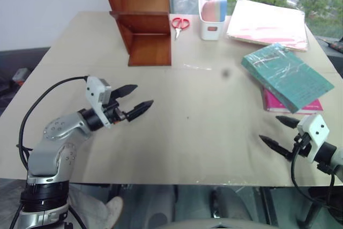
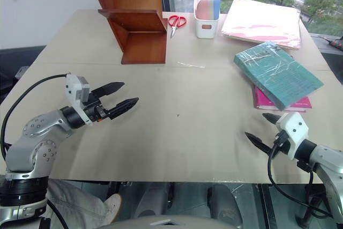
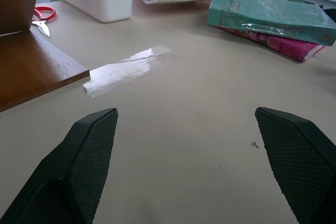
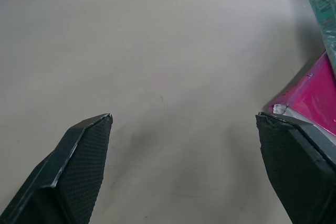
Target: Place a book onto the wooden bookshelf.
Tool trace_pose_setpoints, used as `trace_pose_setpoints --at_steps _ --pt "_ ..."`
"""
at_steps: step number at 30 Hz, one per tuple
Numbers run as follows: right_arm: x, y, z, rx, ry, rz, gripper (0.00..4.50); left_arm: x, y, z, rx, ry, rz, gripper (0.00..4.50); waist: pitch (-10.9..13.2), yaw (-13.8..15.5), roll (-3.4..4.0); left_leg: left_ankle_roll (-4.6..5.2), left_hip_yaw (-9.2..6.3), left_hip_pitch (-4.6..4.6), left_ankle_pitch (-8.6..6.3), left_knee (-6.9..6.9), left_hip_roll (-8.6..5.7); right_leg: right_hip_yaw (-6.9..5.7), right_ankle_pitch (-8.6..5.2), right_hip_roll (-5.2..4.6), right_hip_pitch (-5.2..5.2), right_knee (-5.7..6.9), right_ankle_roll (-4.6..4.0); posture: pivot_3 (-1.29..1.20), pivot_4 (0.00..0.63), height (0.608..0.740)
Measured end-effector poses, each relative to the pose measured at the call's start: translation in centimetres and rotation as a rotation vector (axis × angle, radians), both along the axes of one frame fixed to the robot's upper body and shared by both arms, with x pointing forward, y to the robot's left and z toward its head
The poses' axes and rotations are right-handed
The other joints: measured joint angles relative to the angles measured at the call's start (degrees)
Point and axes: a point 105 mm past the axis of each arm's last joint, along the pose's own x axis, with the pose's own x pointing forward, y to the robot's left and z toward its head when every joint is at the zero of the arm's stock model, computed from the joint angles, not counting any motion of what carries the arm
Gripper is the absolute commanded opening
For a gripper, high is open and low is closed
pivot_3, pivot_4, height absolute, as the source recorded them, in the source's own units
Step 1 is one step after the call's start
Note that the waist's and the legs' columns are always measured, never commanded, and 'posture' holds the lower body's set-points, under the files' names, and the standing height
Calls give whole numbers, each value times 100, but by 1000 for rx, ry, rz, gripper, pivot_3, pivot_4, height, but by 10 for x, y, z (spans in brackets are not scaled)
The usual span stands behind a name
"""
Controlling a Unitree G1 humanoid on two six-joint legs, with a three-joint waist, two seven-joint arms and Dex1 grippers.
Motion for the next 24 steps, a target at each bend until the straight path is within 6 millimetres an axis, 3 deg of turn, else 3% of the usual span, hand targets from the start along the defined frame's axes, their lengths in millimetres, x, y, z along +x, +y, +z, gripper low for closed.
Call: trace_pose_setpoints --at_steps 6,13,16,19,24 --pt "4 1 6 -7 -2 -5 4500 -11 -11 1 5 35 -133 4387 1 -5 -2 1 11 3 -1 0 2 10 0 2 -4 1 0 0 150 740" --pt "26 -11 26 -46 -71 -74 1312 -31 -55 16 28 -33 -404 4500 2 -8 -1 4 26 2 -2 1 2 24 1 2 -11 4 1 0 150 740" --pt "55 -27 60 -81 -167 -136 150 -35 -77 26 -11 -80 -492 4500 2 -32 -2 5 36 5 -2 3 2 35 3 3 -15 8 4 0 150 740" --pt "86 -50 85 -167 -204 -218 150 -32 -89 31 -33 -102 -515 4500 3 -35 -5 5 39 10 -2 2 7 40 2 10 -15 6 3 0 150 740" --pt "144 -92 91 -239 -100 -420 150 -27 -97 24 -44 -92 -506 4500 15 -52 2 10 58 7 -6 -11 10 58 3 14 -30 6 2 0 150 740"
